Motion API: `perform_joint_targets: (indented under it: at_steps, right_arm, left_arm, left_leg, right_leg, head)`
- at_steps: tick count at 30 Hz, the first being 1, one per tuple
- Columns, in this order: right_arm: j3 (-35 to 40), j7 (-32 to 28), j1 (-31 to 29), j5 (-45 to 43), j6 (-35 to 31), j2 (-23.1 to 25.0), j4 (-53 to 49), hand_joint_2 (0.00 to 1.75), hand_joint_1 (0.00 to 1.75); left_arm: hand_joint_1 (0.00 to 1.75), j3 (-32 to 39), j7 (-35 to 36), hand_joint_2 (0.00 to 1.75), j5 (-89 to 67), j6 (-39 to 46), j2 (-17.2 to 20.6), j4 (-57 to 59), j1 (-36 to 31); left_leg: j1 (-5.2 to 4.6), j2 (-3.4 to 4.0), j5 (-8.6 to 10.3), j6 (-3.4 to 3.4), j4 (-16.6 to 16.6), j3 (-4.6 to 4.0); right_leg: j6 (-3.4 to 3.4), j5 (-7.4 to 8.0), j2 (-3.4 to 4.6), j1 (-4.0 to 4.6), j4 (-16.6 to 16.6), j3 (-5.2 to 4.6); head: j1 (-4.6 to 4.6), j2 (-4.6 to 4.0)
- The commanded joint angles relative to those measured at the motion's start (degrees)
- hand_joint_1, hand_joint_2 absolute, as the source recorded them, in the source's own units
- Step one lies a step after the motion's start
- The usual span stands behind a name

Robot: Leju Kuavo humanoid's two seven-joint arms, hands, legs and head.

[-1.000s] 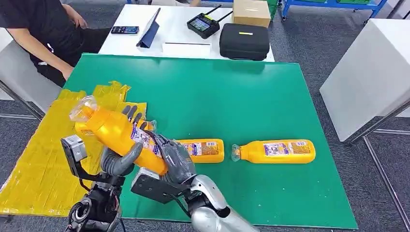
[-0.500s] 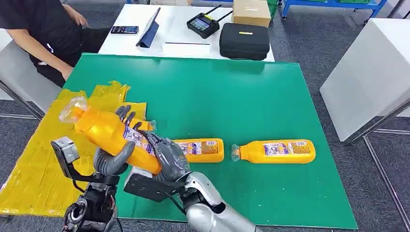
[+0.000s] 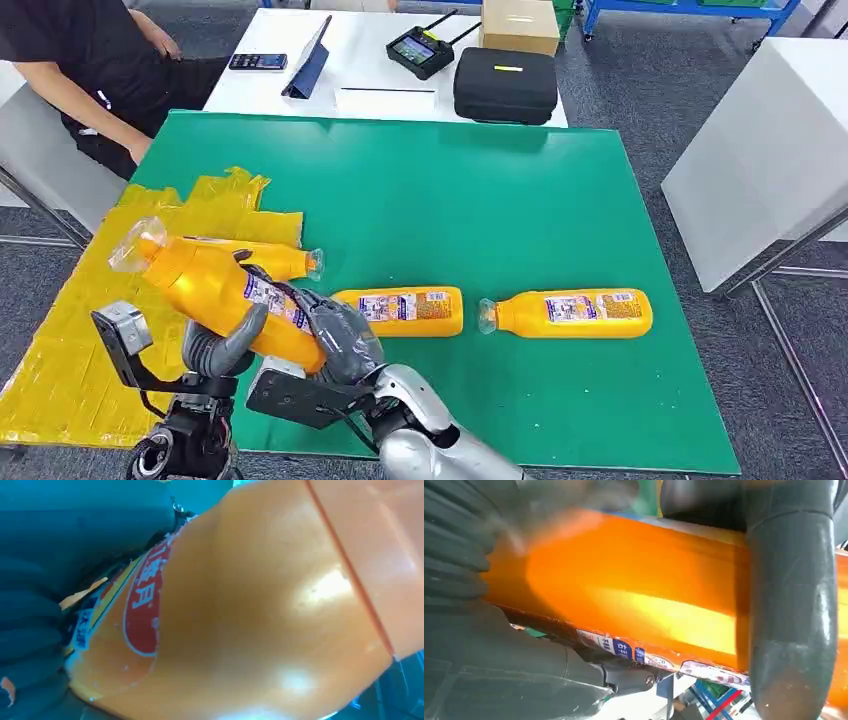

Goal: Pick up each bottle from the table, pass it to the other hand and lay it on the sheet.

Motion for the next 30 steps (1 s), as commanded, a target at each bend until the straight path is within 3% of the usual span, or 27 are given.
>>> perform_joint_targets:
  at_steps: [1,2,3,5,7,11,14,18,23,30]
  right_arm:
    - [0.9,1.1,-2.7,-3.2,-4.8,-2.0,5.4,1.75,0.00]
    - [0.2,1.2,-3.4,-3.8,-4.9,-2.6,5.2,1.75,0.00]
    - [-0.4,1.3,-3.8,-4.2,-4.9,-3.1,4.7,0.00,0.00]
    - [-1.1,1.3,-4.7,-4.3,-4.6,-3.8,4.0,0.00,0.00]
    - [-3.0,1.6,-4.0,-4.1,-4.3,-4.1,2.0,0.00,0.00]
    - [-9.3,4.8,3.9,1.7,-1.8,-6.3,-9.9,0.00,0.00]
    - [-11.7,4.6,7.3,3.8,-0.2,-7.5,-14.0,0.00,0.00]
    - [-12.4,4.6,7.5,4.2,0.2,-7.7,-14.2,0.00,0.00]
    - [-12.4,4.6,7.2,4.3,0.3,-7.4,-13.9,0.00,0.00]
    - [-14.1,7.8,8.7,9.2,4.1,-8.5,-15.3,0.00,0.00]
  left_arm:
    - [1.75,3.9,-1.1,1.75,-20.8,17.9,1.2,0.9,-2.4]
    - [1.75,4.5,-0.7,1.75,-30.4,24.4,1.6,3.0,-3.2]
    - [1.75,4.6,0.8,1.75,-40.2,29.5,2.3,5.3,-4.0]
    - [1.75,5.8,1.1,1.75,-43.8,31.1,2.6,7.5,-4.7]
    - [1.75,7.4,7.0,1.75,-58.7,33.7,3.3,12.0,-5.8]
    - [1.75,10.2,14.5,1.75,-78.9,35.9,5.7,23.7,-8.6]
    - [1.75,10.0,17.2,1.75,-86.8,36.0,6.9,30.8,-10.2]
    - [1.75,8.8,17.4,1.75,-88.3,36.0,7.4,36.6,-12.9]
    - [1.75,8.7,17.5,1.75,-88.5,36.0,7.3,36.8,-13.2]
    - [1.75,1.0,24.1,1.75,-100.7,33.5,8.1,49.3,-17.0]
  left_leg:
    - [0.01,-0.07,-0.05,0.04,0.0,0.16]
    - [0.02,-0.08,-0.01,0.03,0.0,0.12]
    - [0.02,-0.13,-0.05,0.05,-0.1,0.23]
    - [-0.01,-0.22,-0.03,0.05,-0.1,0.30]
    - [-0.01,-0.01,0.00,0.02,-0.1,0.20]
    - [0.00,-0.36,0.03,0.13,-0.1,0.34]
    - [-0.04,-0.23,0.05,0.07,-0.1,0.18]
    - [-0.02,-0.31,-0.03,0.07,-0.1,0.25]
    - [-0.01,-0.07,0.00,0.06,0.0,0.08]
    - [-0.02,-0.22,-0.03,0.08,-0.1,0.23]
  right_leg:
    - [-0.20,-0.04,-0.04,0.03,0.0,0.18]
    - [-0.17,-0.02,-0.07,0.04,-0.1,0.14]
    - [-0.27,-0.06,-0.11,0.05,-0.1,0.25]
    - [-0.32,-0.08,-0.19,0.03,0.0,0.33]
    - [-0.25,0.04,-0.03,0.02,0.0,0.16]
    - [-0.32,-0.15,-0.45,0.04,0.0,0.23]
    - [-0.29,-0.11,-0.33,-0.02,-0.1,-0.10]
    - [-0.33,-0.12,-0.37,0.02,0.0,0.30]
    - [-0.22,-0.02,-0.17,0.02,0.0,0.07]
    - [-0.32,-0.10,-0.29,0.02,0.0,0.25]
  head:
    - [0.00,0.00]
    - [0.00,0.00]
    - [0.00,0.00]
    - [0.07,0.00]
    - [-0.02,0.00]
    - [0.02,0.00]
    - [0.00,0.00]
    - [0.00,0.00]
    - [0.00,0.00]
    - [0.02,0.00]
